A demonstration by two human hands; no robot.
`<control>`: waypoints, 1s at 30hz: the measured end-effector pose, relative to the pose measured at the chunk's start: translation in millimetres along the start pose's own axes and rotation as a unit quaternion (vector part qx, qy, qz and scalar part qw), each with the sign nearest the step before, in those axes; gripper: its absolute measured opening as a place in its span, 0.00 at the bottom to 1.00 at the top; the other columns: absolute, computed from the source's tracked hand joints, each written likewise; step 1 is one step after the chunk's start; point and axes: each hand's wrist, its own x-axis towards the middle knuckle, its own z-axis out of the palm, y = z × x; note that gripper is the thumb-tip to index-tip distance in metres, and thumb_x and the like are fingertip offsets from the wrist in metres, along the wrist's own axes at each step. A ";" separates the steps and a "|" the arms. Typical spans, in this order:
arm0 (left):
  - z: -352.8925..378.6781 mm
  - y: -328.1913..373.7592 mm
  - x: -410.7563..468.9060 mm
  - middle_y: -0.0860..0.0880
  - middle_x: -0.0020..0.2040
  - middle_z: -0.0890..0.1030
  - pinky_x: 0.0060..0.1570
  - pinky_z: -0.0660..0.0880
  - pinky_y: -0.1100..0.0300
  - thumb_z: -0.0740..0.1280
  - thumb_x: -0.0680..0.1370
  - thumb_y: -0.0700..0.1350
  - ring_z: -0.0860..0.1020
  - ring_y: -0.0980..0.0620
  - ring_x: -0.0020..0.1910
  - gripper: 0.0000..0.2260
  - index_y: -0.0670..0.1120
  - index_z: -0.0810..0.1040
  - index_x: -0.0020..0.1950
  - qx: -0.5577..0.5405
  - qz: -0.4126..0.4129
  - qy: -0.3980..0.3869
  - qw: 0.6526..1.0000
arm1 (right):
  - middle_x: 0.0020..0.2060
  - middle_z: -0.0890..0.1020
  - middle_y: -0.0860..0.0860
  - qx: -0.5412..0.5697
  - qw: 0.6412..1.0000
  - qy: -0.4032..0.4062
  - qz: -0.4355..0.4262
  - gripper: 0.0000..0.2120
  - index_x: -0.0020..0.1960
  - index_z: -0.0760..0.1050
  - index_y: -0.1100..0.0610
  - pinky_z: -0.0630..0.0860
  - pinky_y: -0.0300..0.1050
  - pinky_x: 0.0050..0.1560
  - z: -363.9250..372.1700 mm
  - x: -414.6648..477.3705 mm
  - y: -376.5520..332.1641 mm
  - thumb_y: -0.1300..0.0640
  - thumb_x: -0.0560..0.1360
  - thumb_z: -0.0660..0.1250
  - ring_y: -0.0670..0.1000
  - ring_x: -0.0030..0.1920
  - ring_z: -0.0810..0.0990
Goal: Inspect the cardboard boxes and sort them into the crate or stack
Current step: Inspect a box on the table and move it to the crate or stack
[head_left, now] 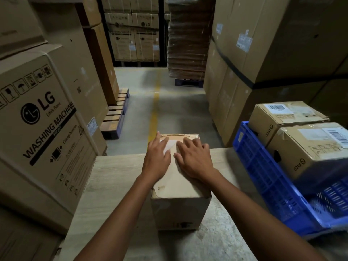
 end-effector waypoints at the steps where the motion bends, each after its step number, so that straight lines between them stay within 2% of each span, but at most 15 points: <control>1: 1.0 2.4 0.7 0.50 0.81 0.52 0.71 0.64 0.50 0.63 0.82 0.46 0.54 0.47 0.79 0.22 0.51 0.66 0.77 -0.013 -0.016 0.008 1.000 | 0.69 0.71 0.52 0.005 1.000 -0.003 0.003 0.24 0.69 0.68 0.50 0.67 0.56 0.58 -0.8 -0.7 1.7 0.39 0.81 0.49 0.56 0.67 0.69; 3: 2.6 8.8 2.3 0.49 0.82 0.51 0.71 0.64 0.48 0.64 0.82 0.47 0.52 0.45 0.79 0.24 0.52 0.64 0.78 -0.042 -0.055 0.018 0.997 | 0.71 0.70 0.52 0.016 1.000 -0.005 0.008 0.23 0.70 0.67 0.50 0.66 0.55 0.60 -2.2 -3.9 6.1 0.39 0.82 0.50 0.56 0.69 0.68; 4: 3.0 11.9 2.9 0.49 0.81 0.53 0.71 0.65 0.48 0.65 0.82 0.47 0.54 0.44 0.79 0.25 0.53 0.63 0.78 -0.065 -0.074 0.018 0.995 | 0.72 0.69 0.52 0.028 1.000 -0.004 0.012 0.23 0.71 0.68 0.50 0.66 0.55 0.62 -2.7 -7.1 8.7 0.39 0.82 0.50 0.55 0.70 0.67; 5: 4.0 15.2 3.5 0.48 0.80 0.57 0.68 0.68 0.50 0.65 0.82 0.48 0.59 0.44 0.77 0.25 0.53 0.62 0.78 -0.094 -0.089 0.013 0.991 | 0.73 0.69 0.51 0.046 0.999 -0.001 0.019 0.23 0.71 0.68 0.50 0.65 0.54 0.65 -3.5 -11.0 12.1 0.40 0.83 0.51 0.54 0.71 0.66; 7: 9.7 25.4 5.3 0.48 0.77 0.65 0.56 0.72 0.61 0.64 0.82 0.46 0.70 0.46 0.70 0.25 0.52 0.62 0.78 -0.150 -0.110 0.008 0.983 | 0.74 0.69 0.51 0.080 0.996 0.016 0.036 0.22 0.72 0.69 0.51 0.63 0.53 0.69 -6.0 -20.1 21.7 0.41 0.83 0.53 0.53 0.73 0.65; 9: 18.4 42.6 7.3 0.49 0.76 0.68 0.49 0.72 0.67 0.62 0.83 0.45 0.74 0.50 0.63 0.23 0.52 0.63 0.78 -0.184 -0.121 0.010 0.975 | 0.75 0.67 0.51 0.117 0.991 0.026 0.054 0.22 0.74 0.67 0.50 0.60 0.53 0.72 -7.2 -30.1 36.5 0.43 0.84 0.53 0.53 0.75 0.63; 12: 35.5 76.4 7.5 0.50 0.76 0.68 0.60 0.72 0.60 0.60 0.84 0.44 0.71 0.48 0.70 0.22 0.51 0.63 0.78 -0.231 -0.108 0.012 0.967 | 0.78 0.63 0.50 0.182 0.979 0.017 0.091 0.24 0.78 0.64 0.49 0.58 0.54 0.75 -6.8 -45.2 68.4 0.44 0.84 0.53 0.51 0.78 0.59; 15: 60.6 109.5 3.5 0.50 0.78 0.64 0.74 0.63 0.52 0.59 0.84 0.47 0.63 0.49 0.76 0.22 0.50 0.62 0.79 -0.277 -0.089 -0.001 0.957 | 0.78 0.63 0.50 0.239 0.961 -0.012 0.141 0.27 0.78 0.63 0.50 0.58 0.57 0.75 -16.1 -60.2 101.1 0.39 0.83 0.53 0.51 0.78 0.60; 17: 77.8 129.1 -3.2 0.50 0.78 0.62 0.76 0.58 0.54 0.56 0.85 0.49 0.60 0.51 0.78 0.21 0.48 0.62 0.79 -0.293 -0.068 -0.020 0.954 | 0.77 0.66 0.53 0.300 0.939 -0.027 0.164 0.31 0.77 0.64 0.53 0.59 0.55 0.74 -26.1 -68.8 117.6 0.35 0.82 0.50 0.52 0.76 0.63; 19: 94.9 140.8 -10.2 0.49 0.78 0.63 0.77 0.56 0.54 0.53 0.86 0.51 0.60 0.51 0.78 0.21 0.47 0.63 0.78 -0.298 -0.056 -0.047 0.952 | 0.78 0.64 0.52 0.354 0.920 -0.042 0.164 0.38 0.79 0.61 0.53 0.59 0.52 0.74 -32.8 -77.5 131.5 0.31 0.78 0.50 0.52 0.77 0.62; 21: 113.4 141.1 -17.7 0.49 0.79 0.62 0.77 0.55 0.54 0.52 0.86 0.52 0.58 0.51 0.78 0.21 0.48 0.63 0.78 -0.250 -0.043 -0.074 0.964 | 0.80 0.60 0.51 0.361 0.916 -0.070 0.158 0.40 0.81 0.55 0.52 0.58 0.53 0.75 -31.0 -85.6 147.1 0.30 0.77 0.55 0.52 0.78 0.60; 24: 139.5 120.6 -28.6 0.51 0.79 0.60 0.77 0.54 0.51 0.51 0.85 0.55 0.56 0.51 0.79 0.22 0.51 0.62 0.78 -0.133 -0.024 -0.095 0.986 | 0.80 0.58 0.51 0.356 0.909 -0.104 0.191 0.38 0.82 0.49 0.51 0.60 0.56 0.75 -18.0 -94.7 175.1 0.39 0.80 0.62 0.54 0.78 0.61; 27: 150.7 85.5 -44.9 0.55 0.81 0.54 0.76 0.51 0.40 0.50 0.84 0.59 0.52 0.50 0.80 0.23 0.58 0.59 0.79 -0.008 -0.054 -0.134 0.989 | 0.77 0.67 0.53 0.395 0.887 -0.094 0.220 0.33 0.82 0.53 0.49 0.66 0.58 0.73 2.3 -98.0 200.5 0.44 0.81 0.62 0.56 0.73 0.69; 30: 145.7 47.0 -59.5 0.55 0.81 0.46 0.76 0.46 0.41 0.49 0.84 0.59 0.45 0.52 0.80 0.24 0.58 0.53 0.80 0.095 -0.053 -0.175 0.979 | 0.70 0.75 0.52 0.424 0.873 -0.101 0.219 0.27 0.79 0.61 0.48 0.71 0.53 0.67 27.3 -100.3 204.9 0.52 0.82 0.63 0.54 0.67 0.75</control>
